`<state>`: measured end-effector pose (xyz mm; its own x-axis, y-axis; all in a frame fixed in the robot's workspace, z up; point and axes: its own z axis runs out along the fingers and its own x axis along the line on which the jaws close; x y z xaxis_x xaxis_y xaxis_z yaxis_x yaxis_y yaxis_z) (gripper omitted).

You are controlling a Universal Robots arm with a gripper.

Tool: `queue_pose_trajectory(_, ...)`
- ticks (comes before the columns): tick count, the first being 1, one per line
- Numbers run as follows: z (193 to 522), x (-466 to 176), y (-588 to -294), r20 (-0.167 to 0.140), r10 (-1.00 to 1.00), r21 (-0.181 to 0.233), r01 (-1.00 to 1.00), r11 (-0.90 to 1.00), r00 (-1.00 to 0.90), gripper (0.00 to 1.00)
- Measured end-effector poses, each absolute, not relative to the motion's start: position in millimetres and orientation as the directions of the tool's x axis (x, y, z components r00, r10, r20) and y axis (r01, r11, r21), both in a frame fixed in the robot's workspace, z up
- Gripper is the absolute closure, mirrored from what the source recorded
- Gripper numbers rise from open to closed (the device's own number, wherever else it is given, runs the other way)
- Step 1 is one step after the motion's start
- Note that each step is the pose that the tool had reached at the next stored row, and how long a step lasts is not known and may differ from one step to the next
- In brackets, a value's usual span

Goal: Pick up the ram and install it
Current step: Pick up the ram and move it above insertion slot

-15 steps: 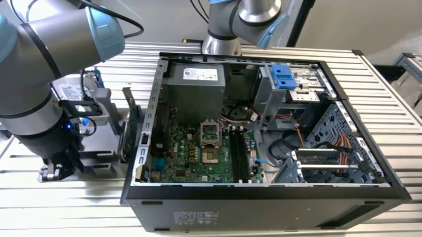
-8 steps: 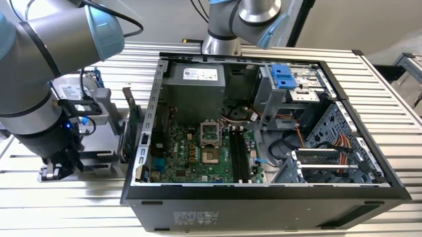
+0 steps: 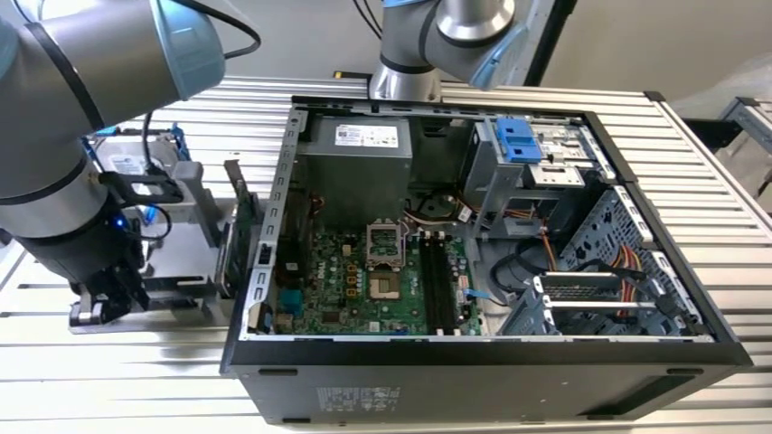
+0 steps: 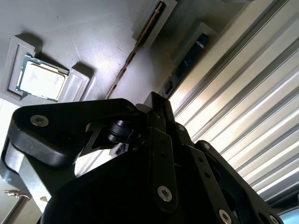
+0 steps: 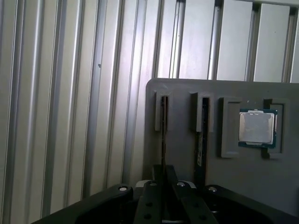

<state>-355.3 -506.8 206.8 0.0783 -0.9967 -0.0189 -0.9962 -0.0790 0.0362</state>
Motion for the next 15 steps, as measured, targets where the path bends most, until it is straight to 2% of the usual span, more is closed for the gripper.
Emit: queue_pose_trajectory(15,218.8,-355.3,-506.8,-0.019,-0.997,0.036,-0.996,-0.079,0.078,1.0)
